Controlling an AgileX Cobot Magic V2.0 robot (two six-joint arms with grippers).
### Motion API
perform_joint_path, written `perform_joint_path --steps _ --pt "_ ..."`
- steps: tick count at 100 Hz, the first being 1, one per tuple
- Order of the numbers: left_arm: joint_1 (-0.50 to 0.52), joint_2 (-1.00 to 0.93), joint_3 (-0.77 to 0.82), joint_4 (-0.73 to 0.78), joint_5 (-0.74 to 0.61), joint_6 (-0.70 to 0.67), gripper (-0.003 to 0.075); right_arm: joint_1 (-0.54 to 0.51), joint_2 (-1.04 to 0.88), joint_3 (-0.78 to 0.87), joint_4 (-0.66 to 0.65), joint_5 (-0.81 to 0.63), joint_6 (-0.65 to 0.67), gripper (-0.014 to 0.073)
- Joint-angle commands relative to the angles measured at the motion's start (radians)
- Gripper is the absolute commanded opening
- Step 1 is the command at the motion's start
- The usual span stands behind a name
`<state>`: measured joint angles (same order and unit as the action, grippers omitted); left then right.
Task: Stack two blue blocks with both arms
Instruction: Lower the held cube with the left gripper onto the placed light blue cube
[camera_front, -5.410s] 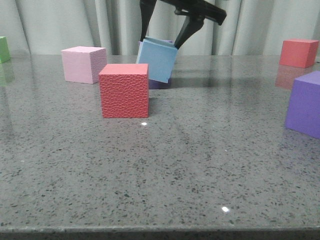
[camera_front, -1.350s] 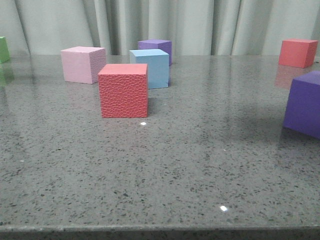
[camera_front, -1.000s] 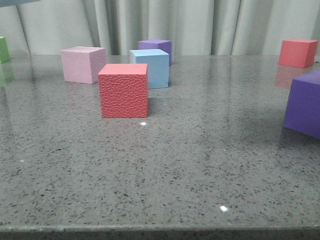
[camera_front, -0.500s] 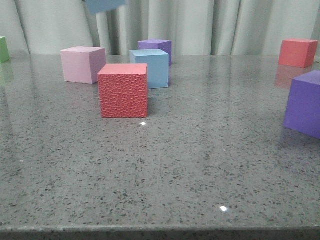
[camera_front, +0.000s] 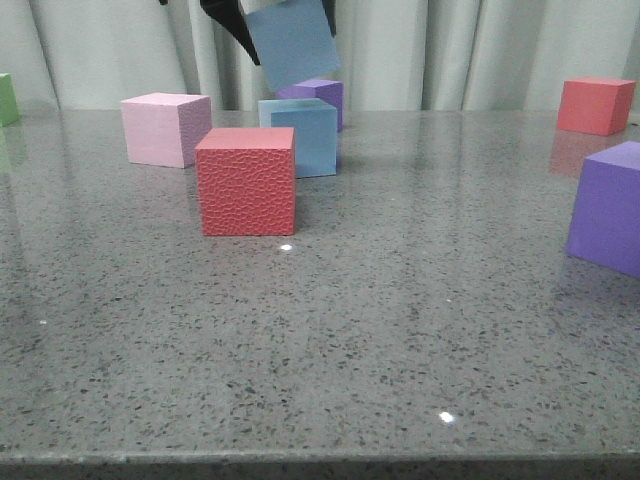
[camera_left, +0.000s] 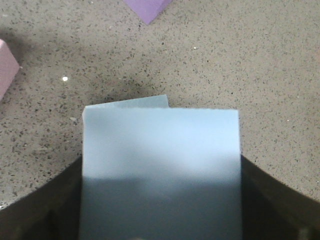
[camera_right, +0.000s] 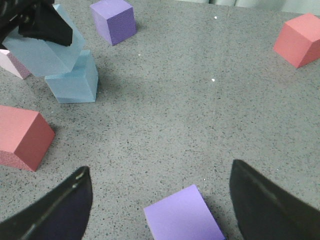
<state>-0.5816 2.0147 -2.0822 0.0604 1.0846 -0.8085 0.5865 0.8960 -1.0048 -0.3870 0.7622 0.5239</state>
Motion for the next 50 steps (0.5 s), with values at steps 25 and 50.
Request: perform_joint_path --steps 25,50 --pt "-0.01 -0.057 -0.031 0.06 -0.054 -0.009 0.0316 -0.004 -0.017 -0.026 -0.035 -0.037 0.001 0.0568" --pt "-0.01 -0.048 -0.031 0.069 -0.049 -0.009 0.0316 -0.004 -0.017 -0.026 -0.035 -0.037 0.001 0.0568"
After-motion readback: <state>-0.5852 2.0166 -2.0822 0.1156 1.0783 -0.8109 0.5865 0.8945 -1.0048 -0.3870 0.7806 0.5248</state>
